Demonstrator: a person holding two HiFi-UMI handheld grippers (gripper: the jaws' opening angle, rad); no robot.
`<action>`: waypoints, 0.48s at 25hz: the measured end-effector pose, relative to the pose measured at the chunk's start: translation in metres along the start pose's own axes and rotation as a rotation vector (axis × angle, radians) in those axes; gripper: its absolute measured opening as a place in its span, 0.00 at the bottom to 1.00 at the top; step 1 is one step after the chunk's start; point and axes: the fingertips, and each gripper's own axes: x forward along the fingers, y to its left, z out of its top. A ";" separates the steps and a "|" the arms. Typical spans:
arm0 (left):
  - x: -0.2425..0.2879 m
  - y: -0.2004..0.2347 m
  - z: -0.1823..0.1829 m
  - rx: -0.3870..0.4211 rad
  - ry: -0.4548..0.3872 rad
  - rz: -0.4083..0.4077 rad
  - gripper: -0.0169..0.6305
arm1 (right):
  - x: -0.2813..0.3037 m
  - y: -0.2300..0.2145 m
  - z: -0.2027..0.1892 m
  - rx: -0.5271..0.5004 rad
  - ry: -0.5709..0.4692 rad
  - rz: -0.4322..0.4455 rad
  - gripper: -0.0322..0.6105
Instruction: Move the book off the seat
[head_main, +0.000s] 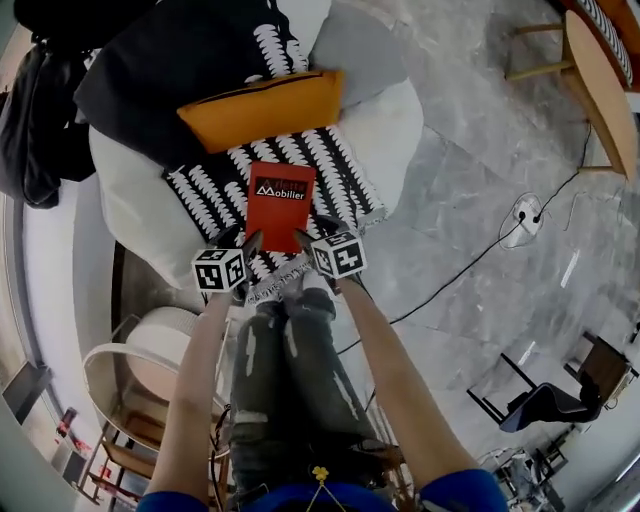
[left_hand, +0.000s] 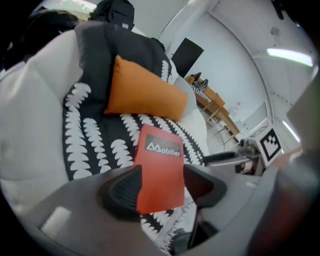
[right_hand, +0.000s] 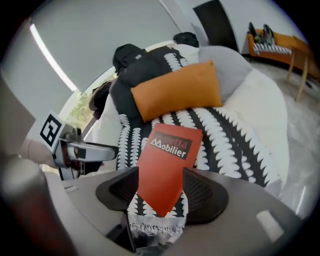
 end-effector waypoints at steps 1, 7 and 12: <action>0.016 0.011 -0.007 0.013 0.015 0.005 0.43 | 0.014 -0.010 -0.008 0.063 -0.011 0.010 0.48; 0.081 0.047 -0.035 0.044 0.027 -0.034 0.46 | 0.074 -0.043 -0.051 0.178 -0.036 0.027 0.46; 0.099 0.053 -0.045 0.085 0.037 -0.046 0.40 | 0.096 -0.040 -0.058 0.111 -0.024 0.054 0.32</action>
